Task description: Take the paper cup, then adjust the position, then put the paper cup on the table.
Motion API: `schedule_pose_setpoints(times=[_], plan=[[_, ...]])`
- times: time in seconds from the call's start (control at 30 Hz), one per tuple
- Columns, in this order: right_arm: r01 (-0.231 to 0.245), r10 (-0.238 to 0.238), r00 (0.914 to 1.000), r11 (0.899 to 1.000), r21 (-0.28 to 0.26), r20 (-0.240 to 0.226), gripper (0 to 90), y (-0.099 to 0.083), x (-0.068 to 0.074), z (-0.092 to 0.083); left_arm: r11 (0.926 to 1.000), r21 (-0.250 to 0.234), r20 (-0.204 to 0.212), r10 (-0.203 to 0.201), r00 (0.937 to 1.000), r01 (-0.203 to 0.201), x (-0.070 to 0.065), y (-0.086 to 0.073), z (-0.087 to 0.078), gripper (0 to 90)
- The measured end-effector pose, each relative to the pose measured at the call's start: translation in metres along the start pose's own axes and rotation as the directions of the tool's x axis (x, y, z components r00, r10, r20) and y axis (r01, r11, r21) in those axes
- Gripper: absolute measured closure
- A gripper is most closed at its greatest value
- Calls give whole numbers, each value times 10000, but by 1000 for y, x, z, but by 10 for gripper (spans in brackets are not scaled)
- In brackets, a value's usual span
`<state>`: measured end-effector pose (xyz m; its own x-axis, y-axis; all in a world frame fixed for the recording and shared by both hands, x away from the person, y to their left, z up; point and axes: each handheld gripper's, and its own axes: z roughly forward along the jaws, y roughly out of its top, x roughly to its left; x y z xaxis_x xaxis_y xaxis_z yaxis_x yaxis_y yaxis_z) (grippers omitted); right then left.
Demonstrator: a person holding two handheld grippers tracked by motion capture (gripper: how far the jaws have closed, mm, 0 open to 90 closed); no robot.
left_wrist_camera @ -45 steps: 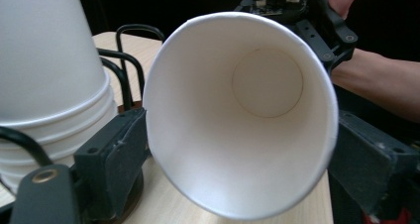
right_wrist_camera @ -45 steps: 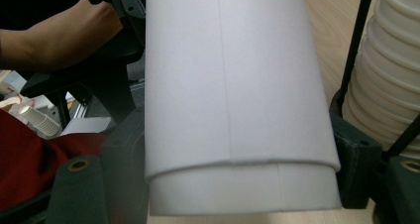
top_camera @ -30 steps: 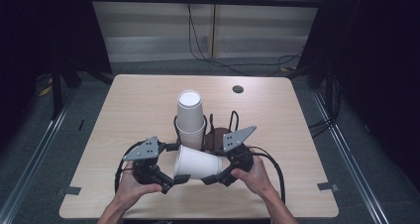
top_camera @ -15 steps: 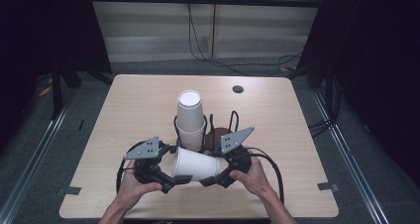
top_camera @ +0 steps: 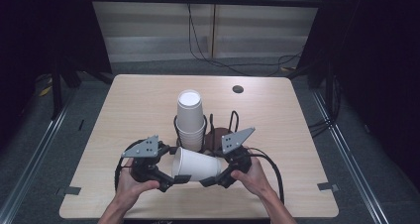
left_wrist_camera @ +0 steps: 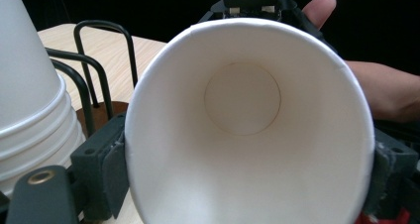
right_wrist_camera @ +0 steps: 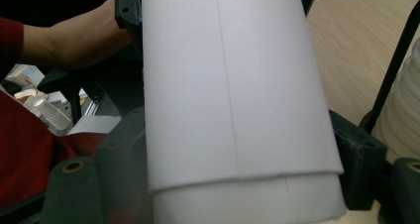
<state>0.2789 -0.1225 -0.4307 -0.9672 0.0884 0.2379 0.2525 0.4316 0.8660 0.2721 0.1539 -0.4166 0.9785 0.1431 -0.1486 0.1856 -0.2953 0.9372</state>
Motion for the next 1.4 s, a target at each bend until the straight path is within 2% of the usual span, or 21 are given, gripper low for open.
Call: schedule_pose_setpoints(times=[0.1, 0.17, 0.43, 0.63, 0.77, 0.83, 0.9, 1.1, 1.17, 1.27, 1.4], plan=[[2, 0, 9999, 9999, -119, 171, 183, 0, 0, -1, 9999, 86, -39, -52, 10000, 53, 1, 0, -1, 135], [18, -15, 9999, 9998, -206, 138, 212, -1, 0, -2, 9999, 65, -31, -109, 9999, 109, 1, 0, -2, 136], [-38, 65, 9992, 9975, -700, 391, 136, -2, -2, -9, 9991, 228, -390, -334, 9987, 343, 4, -2, -9, 135], [45, 74, 9921, 9955, -945, 1250, 133, -4, -1, -15, 9985, 264, -675, -469, 9966, 487, 7, -3, -15, 132], [13, 177, 9881, 9923, -1236, 1526, 132, -7, -2, -19, 9979, 401, -840, -474, 9953, 509, 8, -4, -18, 131], [-29, 253, 9851, 9915, -1303, 1703, 132, -8, -3, -20, 9974, 434, -910, -533, 9944, 574, 9, -4, -20, 131], [-67, 333, 9782, 9916, -1293, 2049, 132, -9, -3, -21, 9972, 494, -1022, -502, 9935, 555, 10, -5, -22, 130], [-124, 481, 9706, 9885, -1504, 2359, 132, -14, -4, -25, 9945, 713, -1320, -669, 9890, 768, 14, -7, -31, 128], [-156, 549, 9690, 9867, -1618, 2410, 132, -16, -4, -26, 9940, 805, -1526, -612, 9864, 741, 14, -8, -34, 128], [-231, 652, 9648, 9861, -1647, 2549, 132, -19, -5, -25, 9911, 941, -1700, -777, 9824, 946, 17, -12, -40, 126], [-282, 732, 9617, 9850, -1705, 2642, 132, -22, -6, -24, 9849, 1146, -2143, -1032, 9713, 1299, 23, -17, -49, 125]])
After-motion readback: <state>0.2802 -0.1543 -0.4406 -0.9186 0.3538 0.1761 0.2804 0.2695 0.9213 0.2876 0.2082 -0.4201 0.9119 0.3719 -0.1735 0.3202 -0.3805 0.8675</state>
